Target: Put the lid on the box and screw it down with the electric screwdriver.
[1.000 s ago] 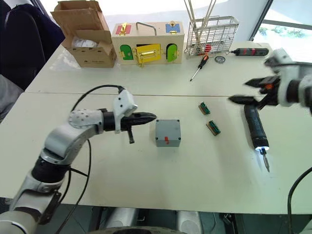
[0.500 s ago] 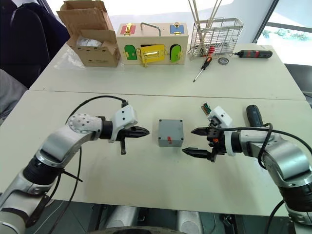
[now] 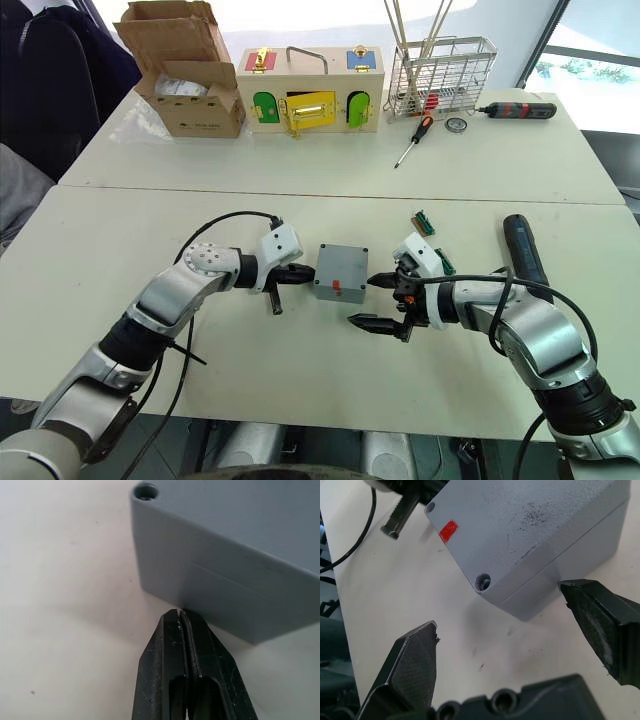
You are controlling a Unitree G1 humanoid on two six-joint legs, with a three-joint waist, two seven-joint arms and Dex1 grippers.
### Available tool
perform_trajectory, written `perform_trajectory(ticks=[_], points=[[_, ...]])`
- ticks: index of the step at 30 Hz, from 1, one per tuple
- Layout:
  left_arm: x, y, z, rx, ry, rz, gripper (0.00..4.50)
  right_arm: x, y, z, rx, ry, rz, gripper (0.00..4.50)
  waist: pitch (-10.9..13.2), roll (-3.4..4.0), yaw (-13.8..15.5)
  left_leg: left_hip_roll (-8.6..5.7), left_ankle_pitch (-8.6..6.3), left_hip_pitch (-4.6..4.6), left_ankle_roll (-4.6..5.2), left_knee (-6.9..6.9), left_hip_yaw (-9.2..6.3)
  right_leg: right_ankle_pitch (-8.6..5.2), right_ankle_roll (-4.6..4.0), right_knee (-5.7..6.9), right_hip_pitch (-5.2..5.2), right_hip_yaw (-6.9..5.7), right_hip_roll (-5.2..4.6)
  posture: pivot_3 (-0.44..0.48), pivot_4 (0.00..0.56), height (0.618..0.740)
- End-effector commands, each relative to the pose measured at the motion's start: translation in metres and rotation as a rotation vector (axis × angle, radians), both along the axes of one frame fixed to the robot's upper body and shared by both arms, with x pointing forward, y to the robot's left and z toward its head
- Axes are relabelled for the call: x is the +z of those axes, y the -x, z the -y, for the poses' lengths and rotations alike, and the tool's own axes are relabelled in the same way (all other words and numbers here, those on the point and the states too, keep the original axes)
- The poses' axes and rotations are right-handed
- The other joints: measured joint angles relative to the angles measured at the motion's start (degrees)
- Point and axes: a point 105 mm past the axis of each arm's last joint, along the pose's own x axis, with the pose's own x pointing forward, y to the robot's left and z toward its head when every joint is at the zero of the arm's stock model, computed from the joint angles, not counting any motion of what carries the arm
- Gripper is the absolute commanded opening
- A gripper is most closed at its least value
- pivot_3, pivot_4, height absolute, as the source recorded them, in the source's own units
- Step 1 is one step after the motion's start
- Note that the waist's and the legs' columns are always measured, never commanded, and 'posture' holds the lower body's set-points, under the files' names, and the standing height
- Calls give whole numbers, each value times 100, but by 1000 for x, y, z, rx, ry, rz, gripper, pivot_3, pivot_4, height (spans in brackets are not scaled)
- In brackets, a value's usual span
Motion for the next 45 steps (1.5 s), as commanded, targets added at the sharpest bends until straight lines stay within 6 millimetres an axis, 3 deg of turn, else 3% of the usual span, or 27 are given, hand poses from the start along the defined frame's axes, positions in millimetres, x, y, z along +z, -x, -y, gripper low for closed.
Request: perform_trajectory(ticks=[1, 6, 9, 13, 19, 27, 32, 45], points=[[16, -1, 12, -43, 43, 76, 0, 8, 15, -17, 82, -45, 9, 4467, 0, 0, 2, 0, 0, 0, 0, 0, 0, 0, 0, 0, 0, 0, 0, 0, 150, 730], [18, -10, 3, 25, 37, 105, 0, 10, 17, -6, 69, 1, 20, 4467, 0, 0, 11, -1, 0, 0, 0, 0, 0, 0, 0, 0, 1, 0, -1, 0, 150, 730], [16, -10, -14, 55, -12, 116, 0, 15, -1, 15, 8, 78, 97, 4467, 0, -1, 3, -1, 0, 0, 0, 1, 0, 0, 0, 0, 2, 0, -1, 0, 150, 730], [15, 10, -26, -15, -66, 93, 0, 16, -22, 31, -4, 134, 155, 4467, 0, -1, -58, 2, 0, 1, -1, -4, 1, 0, 0, 2, -5, 0, 1, 0, 150, 730], [4, 43, -26, -132, -107, 37, 0, 9, -40, 20, 88, 144, 214, 4467, 0, -1, -79, 4, 2, 1, -4, -5, 1, 0, 0, 2, -3, 0, 2, 0, 150, 730], [5, 39, -6, -88, -28, 41, 0, 5, -26, 2, 232, 117, 179, 4467, 0, -1, -2, 1, 2, 1, -3, -1, -1, 0, 0, 2, 0, 0, 1, 0, 150, 730], [6, 20, 2, -10, -27, 93, 0, 6, -12, -10, 255, 73, 149, 4467, -1, -3, 7, 1, 3, 0, -6, 0, -4, 0, 0, 5, -1, -3, 1, 0, 150, 730], [9, 14, -3, -2, -37, 108, 0, 1, -8, -5, 157, 85, 139, 4467, -1, -3, 1, 1, 4, 1, -7, -1, -6, 0, 0, 6, -2, -3, 2, 0, 150, 730]])
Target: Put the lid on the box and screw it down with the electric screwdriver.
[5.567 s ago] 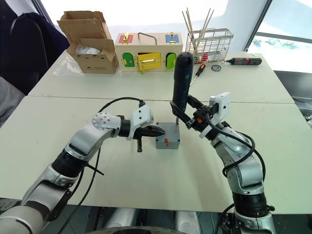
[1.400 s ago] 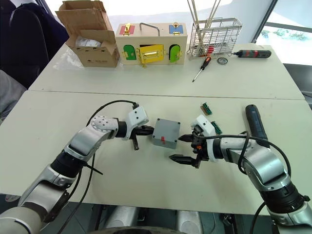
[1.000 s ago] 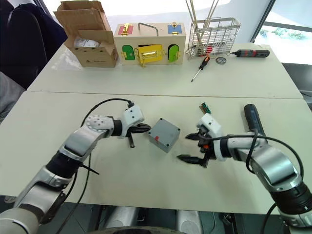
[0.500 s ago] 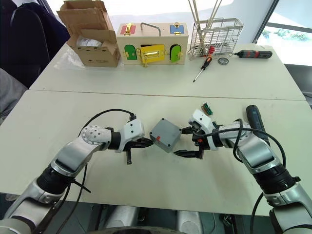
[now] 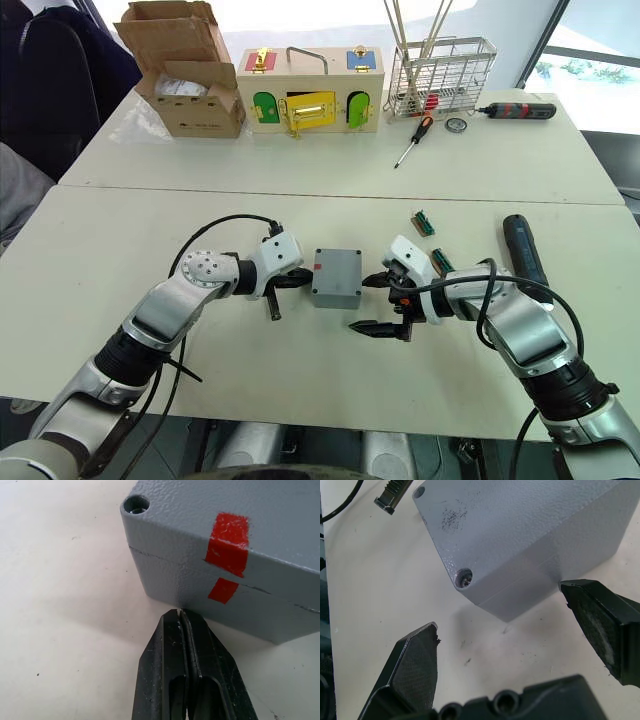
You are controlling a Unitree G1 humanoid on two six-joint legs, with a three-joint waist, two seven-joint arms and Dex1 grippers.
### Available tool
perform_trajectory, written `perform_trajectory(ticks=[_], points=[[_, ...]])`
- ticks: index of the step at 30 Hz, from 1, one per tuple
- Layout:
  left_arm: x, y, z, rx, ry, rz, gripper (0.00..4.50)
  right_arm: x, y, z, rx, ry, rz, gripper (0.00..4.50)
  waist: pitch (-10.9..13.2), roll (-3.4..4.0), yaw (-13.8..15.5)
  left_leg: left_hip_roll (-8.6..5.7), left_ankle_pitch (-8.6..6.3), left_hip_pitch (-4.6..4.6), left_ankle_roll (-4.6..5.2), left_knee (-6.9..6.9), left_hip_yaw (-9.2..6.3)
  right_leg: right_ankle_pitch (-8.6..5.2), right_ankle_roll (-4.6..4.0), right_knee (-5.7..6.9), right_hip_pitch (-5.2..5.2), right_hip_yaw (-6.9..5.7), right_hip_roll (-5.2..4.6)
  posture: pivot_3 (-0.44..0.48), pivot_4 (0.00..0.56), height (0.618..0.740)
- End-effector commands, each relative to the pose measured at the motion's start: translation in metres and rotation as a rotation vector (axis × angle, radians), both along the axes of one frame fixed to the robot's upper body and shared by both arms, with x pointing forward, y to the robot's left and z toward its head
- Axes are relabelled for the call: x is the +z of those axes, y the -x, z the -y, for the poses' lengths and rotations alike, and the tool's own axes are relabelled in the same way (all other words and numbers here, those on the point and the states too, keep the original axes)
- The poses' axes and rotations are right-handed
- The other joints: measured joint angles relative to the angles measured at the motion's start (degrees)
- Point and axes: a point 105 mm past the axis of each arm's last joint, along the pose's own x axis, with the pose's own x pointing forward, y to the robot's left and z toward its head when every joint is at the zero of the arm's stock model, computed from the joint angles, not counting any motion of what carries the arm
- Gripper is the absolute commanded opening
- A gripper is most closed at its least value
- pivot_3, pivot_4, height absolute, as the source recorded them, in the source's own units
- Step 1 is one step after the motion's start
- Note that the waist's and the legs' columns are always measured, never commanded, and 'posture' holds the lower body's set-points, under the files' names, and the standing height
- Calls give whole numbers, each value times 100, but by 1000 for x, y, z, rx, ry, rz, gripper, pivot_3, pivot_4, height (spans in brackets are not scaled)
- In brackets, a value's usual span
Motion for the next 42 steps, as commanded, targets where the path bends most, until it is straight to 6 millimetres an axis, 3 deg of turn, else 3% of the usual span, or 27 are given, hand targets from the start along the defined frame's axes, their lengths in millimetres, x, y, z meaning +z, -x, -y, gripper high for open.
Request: perform_trajectory(ticks=[1, 6, 8, 9, 10, 11, 12, 16, 24, 29, 32, 35, 42], points=[[14, -2, 3, -23, 19, 61, 0, 10, 0, -3, -10, -17, 45, 4467, 0, 0, 0, 0, 0, 0, 0, 0, 0, 0, 0, 0, 0, 0, 0, 0, 150, 730], [20, -4, -9, -5, 0, 91, 0, 25, -2, 10, -127, -51, 33, 4467, 0, 0, 7, 0, 0, -1, 0, 0, -1, 0, 0, -1, 0, 0, -1, 0, 150, 730], [32, -6, -19, 25, 33, 106, 0, 51, -15, 24, -271, -156, 114, 4467, 1, -1, 6, 0, 0, -1, 0, 0, -1, 0, 0, -1, 0, 1, -1, 0, 150, 730], [42, -8, -22, 48, 86, 105, 0, 82, -36, 38, -448, -347, 225, 4467, 1, -2, 3, 0, 0, -1, 0, -1, -3, 0, 0, -1, 0, 1, -1, 0, 150, 730], [48, -9, -24, 62, 125, 103, 0, 100, -47, 53, -577, -491, 281, 4467, -1, -10, -14, 2, 0, -1, 0, -1, -3, 0, 0, 0, -1, 0, 0, 0, 150, 730], [55, -10, -24, 74, 178, 96, 0, 125, -60, 77, -756, -730, 352, 4467, -1, -12, -37, 6, 4, 1, -7, -4, -6, 1, -1, 1, -1, 1, 3, 0, 150, 730], [59, -10, -22, 75, 210, 93, 0, 129, -62, 92, -860, -860, 319, 4467, -4, -4, -28, 7, 8, 1, -14, -6, -7, 1, -2, 2, -2, 1, 4, 0, 150, 730], [66, -7, -15, 56, 252, 91, 0, 117, -58, 101, -966, -878, 217, 4467, -10, -2, 40, -7, 8, 1, -17, -9, -46, 2, -2, 2, 0, -2, 2, 0, 150, 730], [68, 0, -7, 6, 262, 61, 0, 103, -33, 74, -800, -735, 130, 4467, -10, 6, -138, -2, 9, 4, -10, -12, -15, 1, -2, 10, 1, 10, 4, 0, 150, 730], [49, 20, -13, -75, 142, 14, 0, 90, -7, 54, -498, -433, 146, 4467, -11, 9, -146, -1, 1, 5, 2, -18, -14, -1, 0, 10, -2, 9, 8, 0, 150, 730], [40, 35, -13, -142, 100, -23, 0, 67, 3, 45, -317, -208, 139, 4467, -11, 7, -144, -1, -1, 5, 7, -13, -4, -1, 1, -2, 5, 10, 5, 0, 150, 730], [34, 41, -4, -166, 106, -47, 0, 52, -3, 40, -219, -121, 149, 4467, -11, 3, -127, 0, -19, 10, 38, -3, -3, -1, 1, -4, 17, 8, 4, 0, 150, 730], [18, 41, 24, -178, 135, -74, 0, 35, -28, 36, -67, -8, 230, 4467, -10, 2, -123, -2, -2, 7, 7, -2, -6, -1, 1, -8, 16, 6, 2, 0, 150, 730]])
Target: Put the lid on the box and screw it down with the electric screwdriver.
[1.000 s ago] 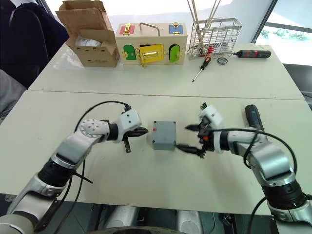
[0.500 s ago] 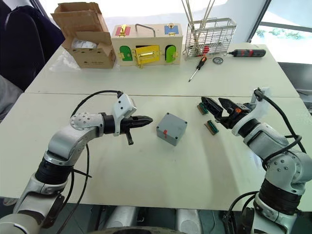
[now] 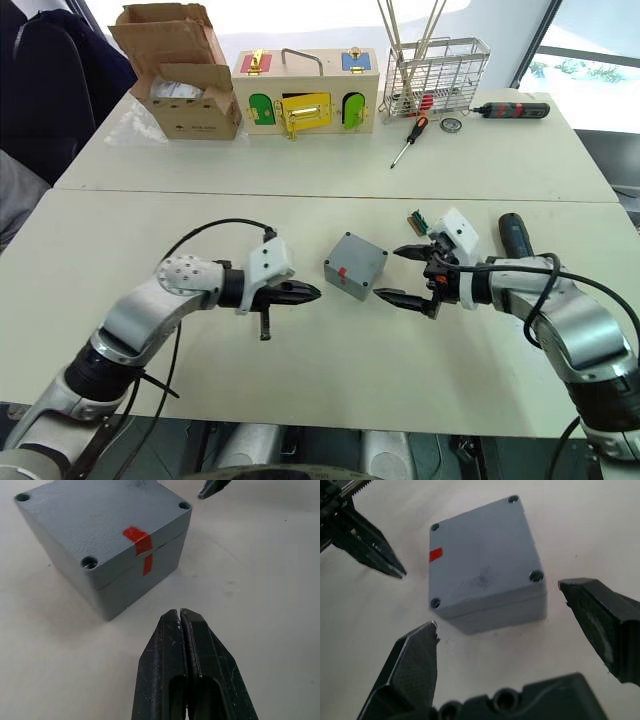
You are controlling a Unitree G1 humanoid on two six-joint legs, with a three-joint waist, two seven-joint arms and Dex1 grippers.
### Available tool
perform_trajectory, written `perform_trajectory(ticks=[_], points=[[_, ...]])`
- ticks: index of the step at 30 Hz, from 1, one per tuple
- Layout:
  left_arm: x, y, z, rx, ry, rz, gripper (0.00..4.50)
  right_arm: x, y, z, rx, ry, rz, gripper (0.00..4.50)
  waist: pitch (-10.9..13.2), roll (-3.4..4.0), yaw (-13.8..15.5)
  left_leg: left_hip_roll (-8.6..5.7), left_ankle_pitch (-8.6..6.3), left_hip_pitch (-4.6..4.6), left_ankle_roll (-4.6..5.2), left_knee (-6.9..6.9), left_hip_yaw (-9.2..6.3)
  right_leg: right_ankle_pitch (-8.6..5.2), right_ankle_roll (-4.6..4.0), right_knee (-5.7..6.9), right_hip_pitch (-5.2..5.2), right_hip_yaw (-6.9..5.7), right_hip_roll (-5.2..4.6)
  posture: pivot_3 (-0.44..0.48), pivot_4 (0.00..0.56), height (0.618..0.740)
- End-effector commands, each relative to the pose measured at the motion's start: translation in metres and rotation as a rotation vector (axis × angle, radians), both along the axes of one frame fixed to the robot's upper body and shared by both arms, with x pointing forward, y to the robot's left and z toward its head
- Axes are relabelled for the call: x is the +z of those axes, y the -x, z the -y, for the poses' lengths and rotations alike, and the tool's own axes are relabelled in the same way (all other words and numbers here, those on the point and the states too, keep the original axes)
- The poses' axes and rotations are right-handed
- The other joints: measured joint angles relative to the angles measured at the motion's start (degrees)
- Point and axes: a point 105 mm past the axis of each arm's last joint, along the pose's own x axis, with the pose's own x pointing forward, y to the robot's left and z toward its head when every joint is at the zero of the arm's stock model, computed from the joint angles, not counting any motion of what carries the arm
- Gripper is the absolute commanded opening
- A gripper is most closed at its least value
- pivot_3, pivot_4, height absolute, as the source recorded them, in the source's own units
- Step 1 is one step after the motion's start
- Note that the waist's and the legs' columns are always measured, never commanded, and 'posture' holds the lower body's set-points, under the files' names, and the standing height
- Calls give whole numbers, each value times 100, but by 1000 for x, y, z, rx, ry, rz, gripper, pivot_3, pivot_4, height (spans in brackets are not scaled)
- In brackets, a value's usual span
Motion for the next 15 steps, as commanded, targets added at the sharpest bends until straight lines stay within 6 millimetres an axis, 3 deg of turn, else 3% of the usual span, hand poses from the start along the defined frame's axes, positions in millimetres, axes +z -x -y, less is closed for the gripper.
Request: perform_trajectory(ticks=[1, 7, 11, 15], points=[[-1, -3, 10, -2, 2, 29, 0, -5, -7, -4, 93, 66, 47, 4467, 0, 0, -3, 0, 0, 0, -1, 0, -1, 0, 0, 0, 0, -1, 0, 0, 150, 730], [-9, -9, 13, -7, -46, 47, 0, -15, -15, -5, 185, 141, 70, 4467, 0, 0, -3, 1, 4, 0, -6, 0, -1, 0, 0, 2, -2, 0, 1, 0, 150, 730], [-11, -31, 12, 69, -57, 88, 0, -20, -12, -20, 314, 146, 76, 4467, 0, 0, -1, 1, 5, 0, -8, 0, -2, 0, 0, 3, -3, -1, 1, 0, 150, 730], [-9, -38, 11, 98, -52, 106, 0, -17, -5, -26, 343, 114, 60, 4467, 0, -1, 2, 0, 4, 0, -8, -2, -5, 0, 0, 2, -4, -3, 0, 0, 150, 730]])
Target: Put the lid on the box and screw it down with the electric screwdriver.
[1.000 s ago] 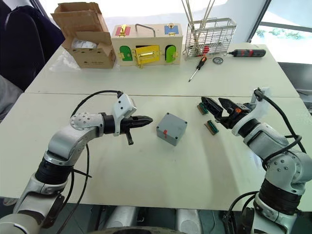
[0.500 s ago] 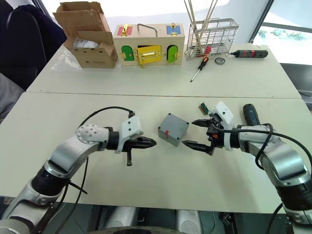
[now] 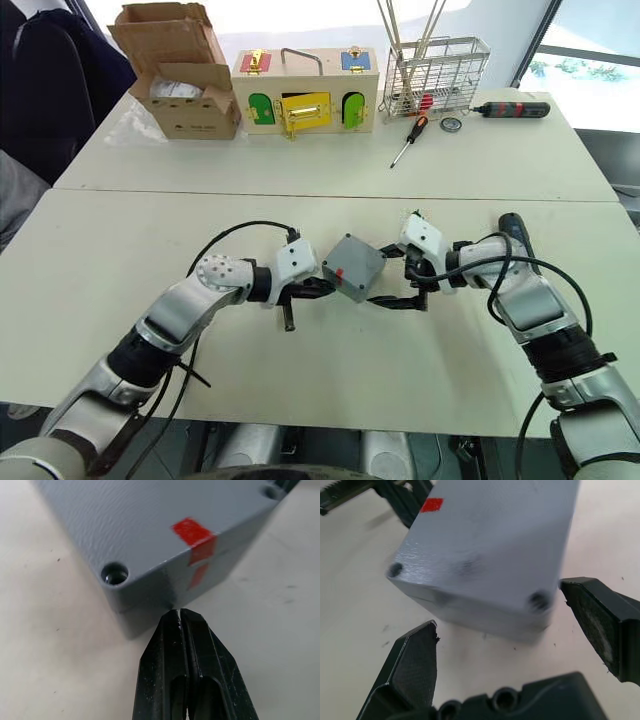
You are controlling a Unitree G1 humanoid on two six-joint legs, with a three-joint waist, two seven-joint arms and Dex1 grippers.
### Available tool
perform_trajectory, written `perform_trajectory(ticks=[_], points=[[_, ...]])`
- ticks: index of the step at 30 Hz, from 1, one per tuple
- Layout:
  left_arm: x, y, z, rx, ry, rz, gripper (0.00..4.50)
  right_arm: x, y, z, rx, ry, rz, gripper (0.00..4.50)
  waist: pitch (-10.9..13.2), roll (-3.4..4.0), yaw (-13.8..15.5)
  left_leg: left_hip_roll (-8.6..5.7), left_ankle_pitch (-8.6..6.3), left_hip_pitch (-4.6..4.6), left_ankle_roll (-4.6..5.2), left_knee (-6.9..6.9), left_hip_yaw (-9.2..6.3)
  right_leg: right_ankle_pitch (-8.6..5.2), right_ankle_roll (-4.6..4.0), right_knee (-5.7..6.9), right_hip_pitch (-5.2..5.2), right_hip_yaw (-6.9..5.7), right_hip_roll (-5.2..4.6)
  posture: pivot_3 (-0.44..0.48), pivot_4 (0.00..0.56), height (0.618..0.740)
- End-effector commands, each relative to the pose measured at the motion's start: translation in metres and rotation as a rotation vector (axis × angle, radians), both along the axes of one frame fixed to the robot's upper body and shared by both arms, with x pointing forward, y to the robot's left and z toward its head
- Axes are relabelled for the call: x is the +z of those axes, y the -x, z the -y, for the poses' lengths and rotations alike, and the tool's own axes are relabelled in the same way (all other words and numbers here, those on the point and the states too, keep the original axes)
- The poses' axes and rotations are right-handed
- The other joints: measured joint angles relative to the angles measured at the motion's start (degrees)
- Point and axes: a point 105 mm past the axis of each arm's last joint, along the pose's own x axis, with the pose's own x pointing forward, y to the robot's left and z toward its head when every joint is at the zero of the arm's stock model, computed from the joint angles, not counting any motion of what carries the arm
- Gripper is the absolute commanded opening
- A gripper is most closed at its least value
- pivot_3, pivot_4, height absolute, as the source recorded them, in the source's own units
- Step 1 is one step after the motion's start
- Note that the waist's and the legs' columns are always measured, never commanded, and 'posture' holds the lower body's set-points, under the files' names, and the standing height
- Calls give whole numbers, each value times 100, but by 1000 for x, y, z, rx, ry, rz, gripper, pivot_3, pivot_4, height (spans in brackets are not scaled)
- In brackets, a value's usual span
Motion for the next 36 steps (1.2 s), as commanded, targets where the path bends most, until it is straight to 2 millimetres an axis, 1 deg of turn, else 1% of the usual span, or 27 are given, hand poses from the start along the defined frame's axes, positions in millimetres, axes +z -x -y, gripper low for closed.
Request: perform_trajectory(ticks=[1, 5, 7, 11, 16, 18, 20, 22, 24, 25, 27, 29, 30, 31, 32, 35, 36], points=[[14, -5, 4, 6, 27, 68, 0, 8, 11, -11, 66, -32, -3, 4467, 0, 0, 6, 0, 0, -2, 0, 0, -2, 0, 0, -1, 0, 0, 0, 0, 150, 730], [19, -4, 3, 4, 38, 75, 0, 6, 25, -13, 77, -31, -40, 4467, 0, 0, 6, 0, 2, -1, -3, 2, -4, 0, 0, 2, 0, 0, 0, 0, 150, 730], [20, -4, 3, 6, 41, 78, 0, 5, 29, -14, 71, -35, -51, 4467, 0, 0, 4, 0, 2, -1, -3, 2, -5, 0, 0, 3, 0, 0, 0, 0, 150, 730], [22, -7, 4, 14, 43, 91, 0, -1, 40, -15, 45, -33, -95, 4467, 0, 0, 4, 0, 2, -1, -3, 1, -5, 0, 0, 4, -1, 0, 0, 0, 150, 730], [23, -6, 4, 6, 44, 94, 0, -5, 43, -15, 16, -28, -105, 4467, 0, 0, 5, -1, 1, -1, -3, 1, -5, 0, 0, 4, -1, 0, 0, 0, 150, 730], [23, -3, 5, -12, 44, 86, 0, -5, 41, -11, -5, -15, -95, 4467, 0, 0, 4, -1, 1, -1, -3, 1, -5, 0, 0, 4, -1, 0, 0, 0, 150, 730], [24, -1, 3, -16, 37, 86, 0, -4, 37, -4, -35, 11, -80, 4467, 0, 0, 8, -1, 1, -1, -3, 1, -5, 0, 0, 4, -1, 0, 0, 0, 150, 730], [26, 1, -3, -18, 21, 91, 0, -1, 35, 7, -77, 36, -67, 4467, 0, 0, 25, -2, 1, -2, -3, 2, -5, 0, 0, 4, -1, 0, -1, 0, 150, 730], [29, 4, -13, -16, -2, 109, 0, 8, 36, 18, -124, 46, -61, 4467, 0, 0, 33, -2, 1, -3, -3, 2, -5, 0, 0, 3, -1, 0, -2, 0, 150, 730], [37, 6, -23, -9, 4, 111, 0, 22, 35, 26, -190, 12, -57, 4467, 0, 0, 29, -2, 1, -3, -3, 1, -5, 0, 0, 2, -1, 0, -2, 0, 150, 730], [49, 11, -35, -2, 24, 107, 0, 40, 35, 35, -280, -51, -60, 4467, 0, 0, 16, -1, 1, -5, -3, -1, -5, 0, 0, 2, -4, 2, -2, 0, 150, 730], [76, 17, -40, -7, 159, 73, 0, 64, 34, 47, -413, -207, -70, 4467, 0, 0, 16, 2, 1, -5, -3, -2, -8, 0, 0, 4, -5, 1, -1, 0, 150, 730], [87, 21, -41, -14, 215, 55, 0, 71, 36, 52, -460, -268, -78, 4467, 0, -1, 22, 2, 1, -5, -3, -2, -10, 0, -1, 4, -4, 1, -1, 0, 150, 730], [96, 25, -41, -34, 267, 30, 0, 75, 36, 58, -511, -323, -81, 4467, 0, -1, 39, 3, 1, -5, -3, -1, -13, 0, -1, 3, -1, -1, -1, 0, 150, 730], [101, 30, -39, -60, 296, 6, 0, 75, 36, 62, -551, -357, -83, 4467, -2, -4, 67, 2, 1, -5, -2, 0, -14, 0, -1, 2, 2, -1, -2, 0, 150, 730], [103, 38, -31, -116, 326, -31, 0, 64, 32, 70, -652, -398, -47, 4467, -4, -6, 136, -1, 1, -3, -3, 1, -15, 0, -1, -1, 7, -1, -2, 0, 150, 730], [101, 37, -28, -121, 324, -33, 0, 59, 28, 71, -683, -403, -34, 4237, -4, -6, 139, -3, 1, -2, -3, 1, -14, 0, -1, -1, 8, 0, -3, 0, 150, 730]])
